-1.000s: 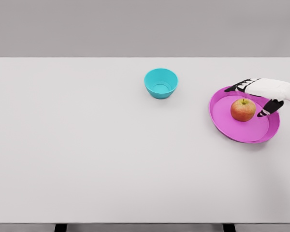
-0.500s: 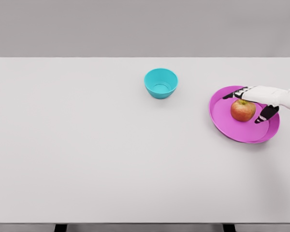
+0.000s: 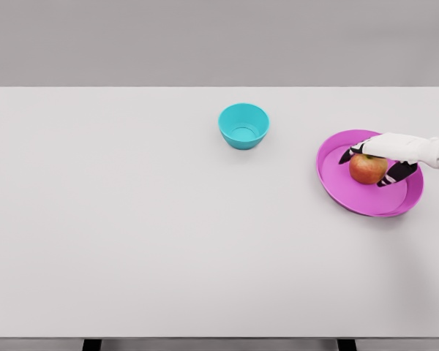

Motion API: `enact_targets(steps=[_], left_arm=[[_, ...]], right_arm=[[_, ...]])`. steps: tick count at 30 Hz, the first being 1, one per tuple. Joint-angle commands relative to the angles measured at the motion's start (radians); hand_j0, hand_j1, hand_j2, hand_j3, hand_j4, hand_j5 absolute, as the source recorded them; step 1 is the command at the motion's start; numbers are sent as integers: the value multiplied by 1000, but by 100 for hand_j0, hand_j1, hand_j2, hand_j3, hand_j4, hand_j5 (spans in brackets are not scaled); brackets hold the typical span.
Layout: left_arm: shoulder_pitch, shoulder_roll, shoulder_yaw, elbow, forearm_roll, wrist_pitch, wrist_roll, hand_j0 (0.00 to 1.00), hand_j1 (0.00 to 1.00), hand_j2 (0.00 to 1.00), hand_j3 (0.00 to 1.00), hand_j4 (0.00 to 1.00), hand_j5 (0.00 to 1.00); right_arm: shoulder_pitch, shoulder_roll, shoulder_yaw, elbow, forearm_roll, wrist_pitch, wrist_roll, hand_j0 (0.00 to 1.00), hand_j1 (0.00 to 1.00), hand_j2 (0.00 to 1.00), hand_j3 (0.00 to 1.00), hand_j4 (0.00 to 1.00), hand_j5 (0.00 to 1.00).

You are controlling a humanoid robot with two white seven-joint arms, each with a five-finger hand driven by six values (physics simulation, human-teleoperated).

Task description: Put the apple from the pink plate into the blue bowl with your right arm

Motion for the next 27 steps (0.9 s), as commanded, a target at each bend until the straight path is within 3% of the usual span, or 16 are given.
enact_targets(steps=[1,23,27], left_arm=[[0,0,0,1,0,0,0,100,100,100,100,100,100],[0,0,0,1,0,0,0,100,100,100,100,100,100],[0,0,0,-1,0,0,0,100,100,100,100,100,100]], right_arm=[[0,-1,3,-1,7,-4,1,58,58,58,58,58,58],[-78,1,-9,-13,1,-16,1,56,56,56,56,56,56],[-121,42,-8,-10,3,-11,1,56,56,56,56,56,56]])
